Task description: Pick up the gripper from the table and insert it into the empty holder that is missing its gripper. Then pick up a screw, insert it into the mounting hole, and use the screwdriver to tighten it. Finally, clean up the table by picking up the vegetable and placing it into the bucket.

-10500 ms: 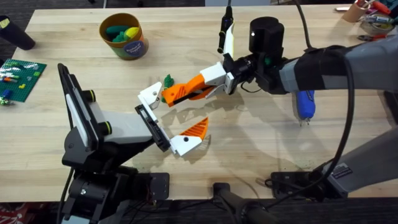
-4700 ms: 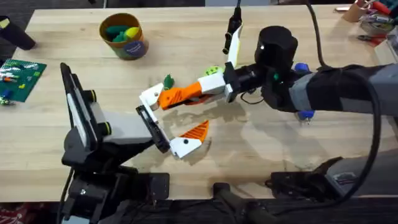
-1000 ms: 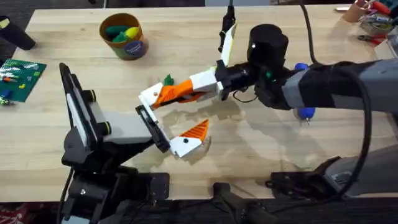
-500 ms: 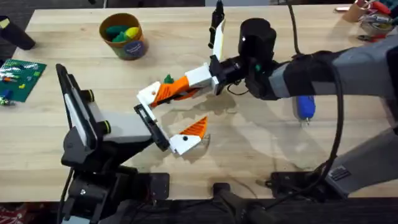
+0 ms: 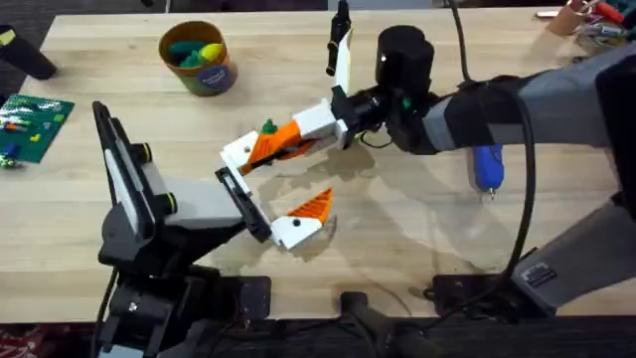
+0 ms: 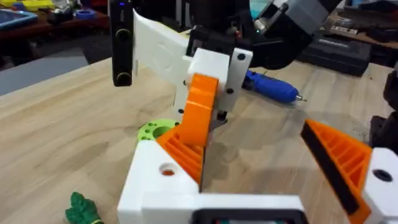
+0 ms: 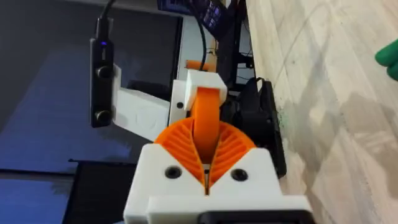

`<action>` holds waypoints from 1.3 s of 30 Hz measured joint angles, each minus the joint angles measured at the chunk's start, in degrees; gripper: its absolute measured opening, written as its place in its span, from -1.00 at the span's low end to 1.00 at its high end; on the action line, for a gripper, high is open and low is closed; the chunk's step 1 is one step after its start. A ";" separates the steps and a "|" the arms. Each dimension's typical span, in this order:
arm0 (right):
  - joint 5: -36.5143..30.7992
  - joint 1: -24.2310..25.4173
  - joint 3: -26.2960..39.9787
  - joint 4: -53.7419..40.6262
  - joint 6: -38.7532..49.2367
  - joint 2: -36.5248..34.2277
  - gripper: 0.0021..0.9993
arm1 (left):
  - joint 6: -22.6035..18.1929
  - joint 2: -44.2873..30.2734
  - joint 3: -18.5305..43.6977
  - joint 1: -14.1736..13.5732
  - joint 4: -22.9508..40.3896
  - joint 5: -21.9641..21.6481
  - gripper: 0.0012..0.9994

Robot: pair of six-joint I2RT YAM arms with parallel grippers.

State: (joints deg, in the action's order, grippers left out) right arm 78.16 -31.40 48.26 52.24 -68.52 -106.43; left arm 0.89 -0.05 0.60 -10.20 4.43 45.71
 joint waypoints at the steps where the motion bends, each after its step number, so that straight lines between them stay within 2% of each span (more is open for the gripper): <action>1: 0.09 0.05 0.09 -0.01 -0.14 -0.06 -0.96 | 0.00 0.01 0.00 0.00 0.01 0.00 0.97; 27: 5.78 0.42 6.69 -3.06 -1.39 -4.46 -0.96 | -0.44 0.01 0.00 0.00 -0.10 -0.32 0.97; 39: 5.81 0.26 6.87 -3.21 -1.39 -4.48 -0.96 | -0.63 0.01 0.00 0.00 -0.12 -0.43 0.97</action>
State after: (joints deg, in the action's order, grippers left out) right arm 83.97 -31.13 55.13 49.04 -69.91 -110.91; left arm 0.25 -0.04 0.60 -10.20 4.32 45.28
